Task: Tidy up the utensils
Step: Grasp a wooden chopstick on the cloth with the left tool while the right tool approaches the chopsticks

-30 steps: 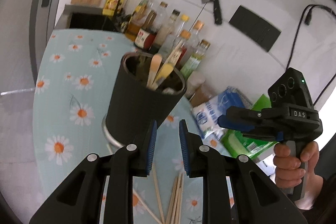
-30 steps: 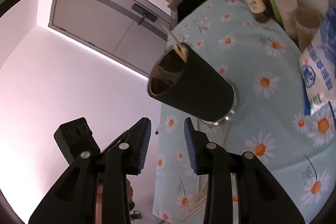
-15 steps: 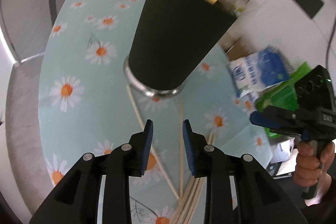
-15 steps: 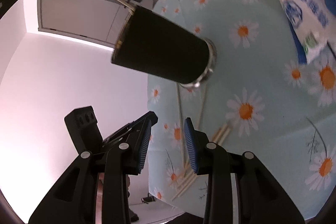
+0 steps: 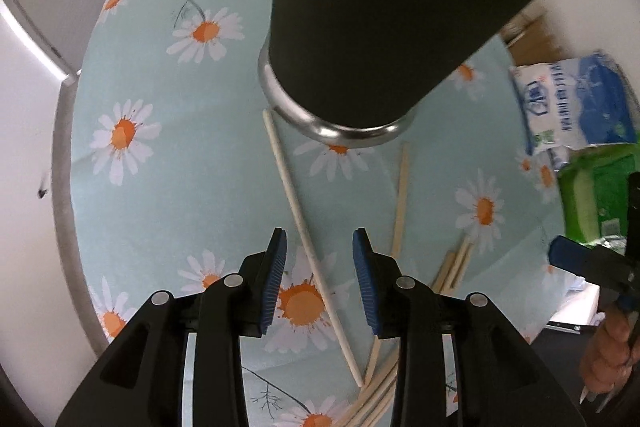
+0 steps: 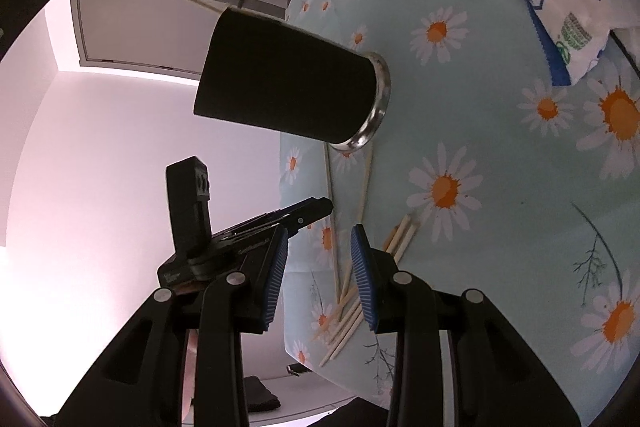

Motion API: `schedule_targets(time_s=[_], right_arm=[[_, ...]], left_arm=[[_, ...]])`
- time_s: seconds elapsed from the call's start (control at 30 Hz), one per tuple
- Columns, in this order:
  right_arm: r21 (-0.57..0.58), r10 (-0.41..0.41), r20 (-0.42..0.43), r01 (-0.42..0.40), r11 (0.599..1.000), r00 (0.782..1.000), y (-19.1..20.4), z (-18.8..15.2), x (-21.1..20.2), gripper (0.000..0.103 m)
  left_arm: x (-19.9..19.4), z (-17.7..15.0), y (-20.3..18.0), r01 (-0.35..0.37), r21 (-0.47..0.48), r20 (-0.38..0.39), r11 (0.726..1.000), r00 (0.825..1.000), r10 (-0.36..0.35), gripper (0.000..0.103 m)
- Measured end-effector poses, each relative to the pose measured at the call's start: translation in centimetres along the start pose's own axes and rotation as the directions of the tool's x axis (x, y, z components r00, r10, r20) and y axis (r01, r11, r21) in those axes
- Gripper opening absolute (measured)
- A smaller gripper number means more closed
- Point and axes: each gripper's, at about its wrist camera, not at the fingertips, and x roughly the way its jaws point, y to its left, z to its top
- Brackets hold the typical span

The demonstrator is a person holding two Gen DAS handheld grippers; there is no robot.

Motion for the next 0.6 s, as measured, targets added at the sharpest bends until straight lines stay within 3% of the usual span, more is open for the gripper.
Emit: schedule_targets(time_s=[0.13,0.3,0.6], right_arm=[[0.011,0.012,-0.008,-0.012,1.000,1.000,-0.9,0.2,-0.2,0.034],[0.020,0.027,-0.014,-0.027,0.999,1.000,-1.4,0.6,-0.5,0.034],[0.007,0.022,-0.022,-0.022,1.000,1.000,-1.7,1.1,-1.0,0.034]], left_arm=[[0.7,0.3,-0.2,-0.060,-0.005,-0.050,0.998,0.997,0.060,0.029],[0.9,0.6,-0.1,-0.115,-0.008,-0.077,0.993,0.990,0.114,0.017],[1.0,1.1,0.4,-0.139,-0.042,-0.086,0.989,0.987,0.135,0.004]])
